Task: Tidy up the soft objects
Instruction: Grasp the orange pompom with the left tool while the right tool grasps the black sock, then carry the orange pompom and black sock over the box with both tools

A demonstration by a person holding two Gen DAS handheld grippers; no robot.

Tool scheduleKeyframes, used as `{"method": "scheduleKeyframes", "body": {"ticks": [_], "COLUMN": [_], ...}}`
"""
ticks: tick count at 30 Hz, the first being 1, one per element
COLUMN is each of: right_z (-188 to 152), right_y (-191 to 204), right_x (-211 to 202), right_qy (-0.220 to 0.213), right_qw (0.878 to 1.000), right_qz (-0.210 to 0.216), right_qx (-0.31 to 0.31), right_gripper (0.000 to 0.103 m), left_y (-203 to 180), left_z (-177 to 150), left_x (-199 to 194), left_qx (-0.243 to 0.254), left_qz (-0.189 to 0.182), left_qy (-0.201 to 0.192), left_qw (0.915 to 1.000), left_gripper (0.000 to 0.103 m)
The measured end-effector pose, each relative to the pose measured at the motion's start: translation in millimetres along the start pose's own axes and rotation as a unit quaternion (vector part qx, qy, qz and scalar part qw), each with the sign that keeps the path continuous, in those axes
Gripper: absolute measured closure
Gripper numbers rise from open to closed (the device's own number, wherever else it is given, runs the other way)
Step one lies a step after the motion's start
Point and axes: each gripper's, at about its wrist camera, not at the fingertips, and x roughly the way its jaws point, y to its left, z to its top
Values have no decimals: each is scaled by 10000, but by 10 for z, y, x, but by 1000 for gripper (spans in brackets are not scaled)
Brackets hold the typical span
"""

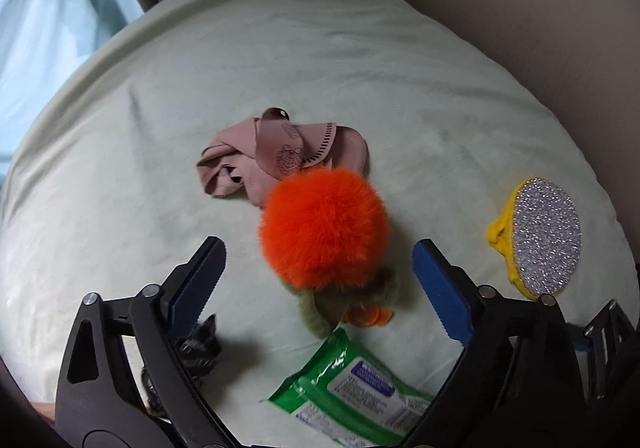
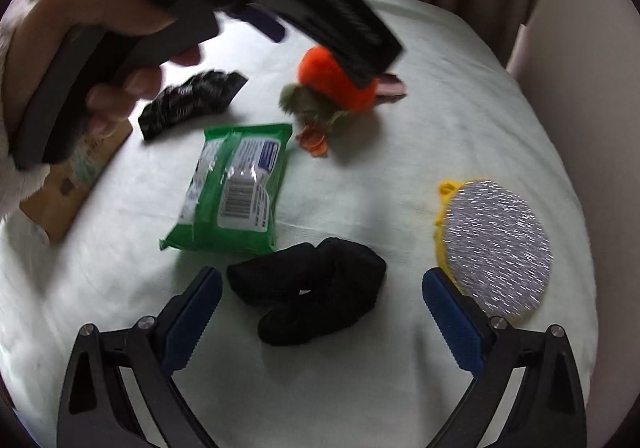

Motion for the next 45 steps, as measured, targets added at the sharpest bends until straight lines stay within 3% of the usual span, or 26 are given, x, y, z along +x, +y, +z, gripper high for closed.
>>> {"method": "scheduleKeyframes", "body": {"ticks": [1,3,4,7,8,14,30,37,45], "right_z": [-19,-44,-55,-77,-78,-73,-66,113,436], "right_y": [9,20,29,59,68,124,-108,-243,-125], "right_x": [72,164,193,214,217,204,-29,-406,-1083], "right_qy": [78,203,230,160,161,156,135,-66,-487], "right_qw": [9999,9995,9993,9989,9988,9983,9998,9997,9980], "right_qz": [44,134,149,171,196,220,-50,-205,-404], "right_qx": [-77,-197,-256,-402,-430,-517,-164,102,30], "right_gripper": [11,26,28,33,39,68,72,72,72], "left_y": [-12,-19,-18,-25,-21,29,138,164,307], "left_z": [9,24,29,33,28,30,193,304,332], "left_x": [72,171,222,339,375,449,14,-540,-1508], "left_qx": [-9,-35,-49,-44,-49,-168,-101,-103,-276], "left_qz": [4,-15,-18,-8,-21,-56,-12,34,99], "left_qy": [61,127,163,280,332,403,-5,-290,-738], "left_qw": [10000,9999,9999,9996,9994,9990,9999,9995,9968], "left_gripper": [17,21,22,42,49,66,72,72,72]}}
